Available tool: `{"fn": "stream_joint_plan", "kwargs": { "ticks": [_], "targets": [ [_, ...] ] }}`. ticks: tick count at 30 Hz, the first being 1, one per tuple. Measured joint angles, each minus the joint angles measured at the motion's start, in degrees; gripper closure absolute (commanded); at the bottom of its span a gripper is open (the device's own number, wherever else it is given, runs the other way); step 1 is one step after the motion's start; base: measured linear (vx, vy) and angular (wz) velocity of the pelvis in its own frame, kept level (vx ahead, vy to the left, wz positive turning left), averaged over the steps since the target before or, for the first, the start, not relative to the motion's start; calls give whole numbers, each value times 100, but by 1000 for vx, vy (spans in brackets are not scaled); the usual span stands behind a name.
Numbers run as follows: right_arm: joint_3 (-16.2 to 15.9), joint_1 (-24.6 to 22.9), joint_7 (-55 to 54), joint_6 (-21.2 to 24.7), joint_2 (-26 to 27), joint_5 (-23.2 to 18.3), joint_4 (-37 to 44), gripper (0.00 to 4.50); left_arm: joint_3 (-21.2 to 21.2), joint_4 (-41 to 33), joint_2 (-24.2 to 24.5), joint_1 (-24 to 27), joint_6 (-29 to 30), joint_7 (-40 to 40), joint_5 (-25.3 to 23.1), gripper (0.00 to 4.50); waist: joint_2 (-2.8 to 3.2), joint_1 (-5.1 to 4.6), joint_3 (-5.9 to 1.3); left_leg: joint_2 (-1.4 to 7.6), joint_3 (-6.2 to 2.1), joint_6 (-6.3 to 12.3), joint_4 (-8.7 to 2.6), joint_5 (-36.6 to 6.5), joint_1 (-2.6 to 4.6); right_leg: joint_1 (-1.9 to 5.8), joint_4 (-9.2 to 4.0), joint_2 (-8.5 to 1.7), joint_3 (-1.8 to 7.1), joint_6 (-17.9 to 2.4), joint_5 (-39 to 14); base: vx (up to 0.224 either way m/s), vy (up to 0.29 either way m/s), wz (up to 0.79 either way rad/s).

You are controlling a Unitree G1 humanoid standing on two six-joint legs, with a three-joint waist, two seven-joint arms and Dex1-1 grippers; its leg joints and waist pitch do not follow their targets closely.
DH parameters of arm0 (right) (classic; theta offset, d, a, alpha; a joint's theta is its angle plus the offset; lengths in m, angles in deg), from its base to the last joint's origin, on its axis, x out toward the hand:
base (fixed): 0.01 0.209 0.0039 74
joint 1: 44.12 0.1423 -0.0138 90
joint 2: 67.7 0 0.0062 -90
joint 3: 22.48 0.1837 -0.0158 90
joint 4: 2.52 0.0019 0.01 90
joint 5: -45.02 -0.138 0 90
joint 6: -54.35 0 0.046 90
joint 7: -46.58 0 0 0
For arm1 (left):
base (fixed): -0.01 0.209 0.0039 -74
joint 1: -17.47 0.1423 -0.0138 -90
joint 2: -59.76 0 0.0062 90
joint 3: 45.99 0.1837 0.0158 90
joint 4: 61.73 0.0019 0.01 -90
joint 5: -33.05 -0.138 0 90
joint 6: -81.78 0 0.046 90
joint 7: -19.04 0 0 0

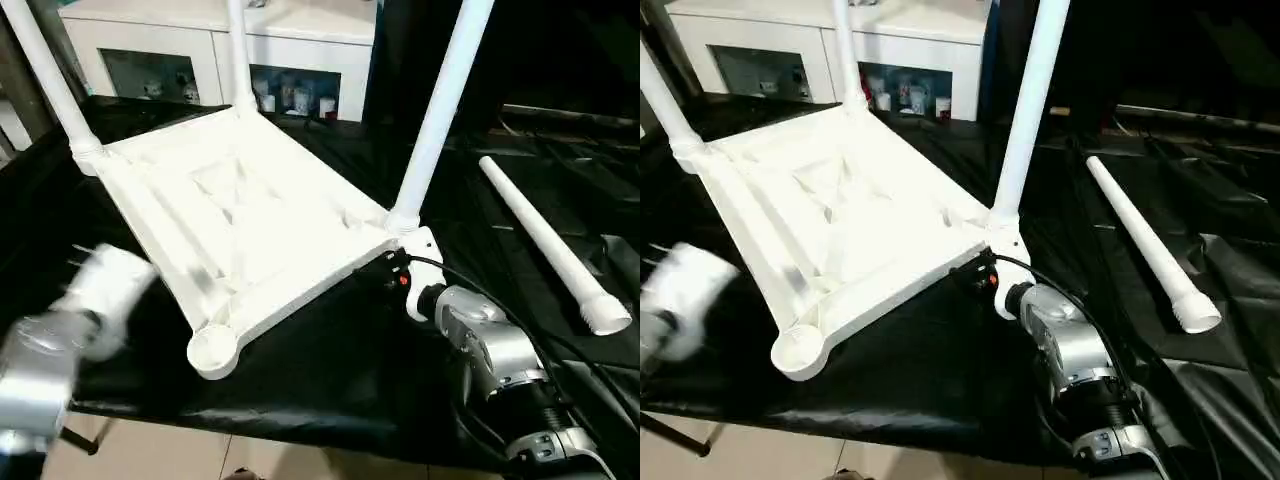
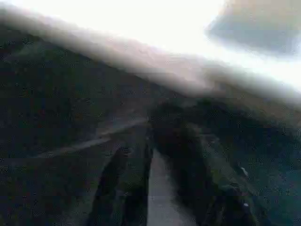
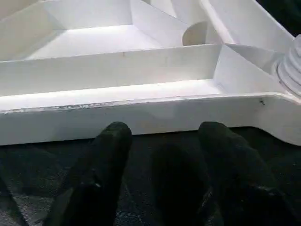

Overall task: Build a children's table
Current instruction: Rotate table base

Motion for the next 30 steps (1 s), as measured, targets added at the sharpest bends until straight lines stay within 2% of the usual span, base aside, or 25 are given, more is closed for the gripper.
{"fn": "stream_joint_plan", "kwargs": {
  "ticks": [2,4,8,10,11,17,20,22,25,28,30],
  "targets": [
    [-1,0,-42,0,-9,13,0,234,95,-222,24,34,160,-227,200,377,2,-11,1,0,0,-2,-2,1,2,-1,4,1,-1,0,0,0,0,0],
    [2,0,-132,-3,-24,90,1,237,231,-396,18,32,200,-427,343,384,4,-15,1,0,-1,-3,-4,2,5,0,6,1,-1,1,0,0,0,0],
    [97,8,-534,25,-45,175,19,239,573,-328,-337,-212,166,-580,424,423,8,-10,3,-3,-1,-5,-2,4,5,6,3,0,2,1,1,0,0,0],
    [140,39,-652,211,-148,219,72,239,767,-162,-516,-379,51,-647,475,426,7,-18,2,-7,-1,-6,-1,5,5,7,4,-1,7,4,2,0,0,0],
    [159,47,-680,304,-224,234,114,239,864,-37,-612,-473,-44,-650,475,442,7,-15,2,-7,-1,-6,-1,5,6,8,4,0,7,5,3,0,0,0],
    [232,230,-676,628,-510,326,327,239,1358,1205,-1753,-1303,-1010,-122,263,442,23,-34,3,-5,-1,-8,4,14,2,13,-2,0,10,37,23,0,0,0],
    [461,257,-812,772,-693,321,398,239,1622,1492,-2034,-1620,-1497,58,96,442,62,-42,-1,-5,0,-7,5,14,-2,13,-7,0,10,39,25,0,0,0],
    [705,280,-926,969,-780,239,503,239,1614,1418,-2077,-1635,-1626,117,115,442,90,-58,-5,-5,0,-6,3,13,-1,12,-7,0,10,40,25,0,0,0],
    [1016,346,-1012,1218,-933,112,529,203,1545,1334,-2068,-1624,-1852,142,133,450,108,-120,-9,2,0,-6,0,13,1,12,-5,5,5,40,24,0,0,0],
    [1093,362,-1020,1402,-984,88,563,200,1437,1255,-2066,-1504,-2200,125,242,450,111,-199,-9,4,-1,-6,2,14,1,11,-4,6,5,40,24,0,0,0],
    [1090,387,-1004,1476,-1064,95,526,159,1340,1235,-2074,-1411,-2378,112,316,450,111,-215,-9,3,0,-6,7,14,-1,12,-4,6,5,40,25,0,0,0]
  ]
}}
